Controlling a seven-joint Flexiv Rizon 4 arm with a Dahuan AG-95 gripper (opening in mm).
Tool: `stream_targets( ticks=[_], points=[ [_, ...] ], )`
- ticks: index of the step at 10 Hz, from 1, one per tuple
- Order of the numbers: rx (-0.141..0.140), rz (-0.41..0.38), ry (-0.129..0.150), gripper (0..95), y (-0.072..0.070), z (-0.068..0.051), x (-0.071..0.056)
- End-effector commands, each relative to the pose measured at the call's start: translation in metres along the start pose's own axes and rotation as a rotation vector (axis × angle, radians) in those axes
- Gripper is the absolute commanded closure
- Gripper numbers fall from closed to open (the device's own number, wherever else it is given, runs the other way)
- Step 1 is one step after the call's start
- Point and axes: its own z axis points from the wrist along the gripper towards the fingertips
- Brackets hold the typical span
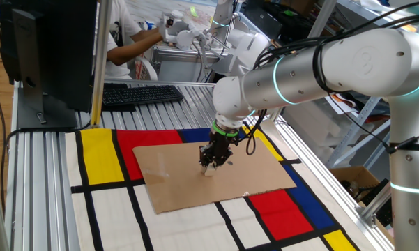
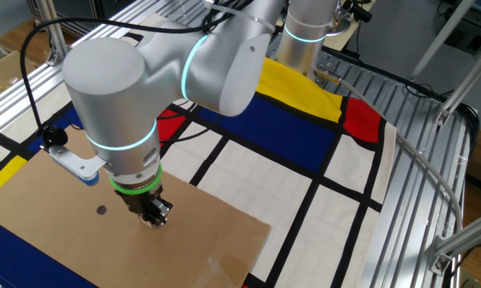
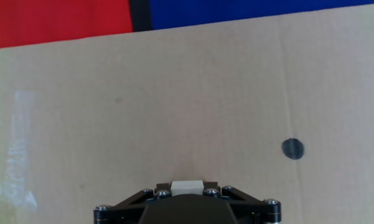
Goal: Hold a small block with the gripper and sweep it from left to right on the table
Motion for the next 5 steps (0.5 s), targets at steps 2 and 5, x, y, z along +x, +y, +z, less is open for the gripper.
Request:
stream_targets(
  ticks=[2, 5],
  points=[
    [-0.002, 0.003, -0.001, 95.0, 0.0032, 0.0009, 0.0006],
    [0.002, 0.01, 0.0, 95.0, 0.0102, -0.0002, 0.0022]
  ],
)
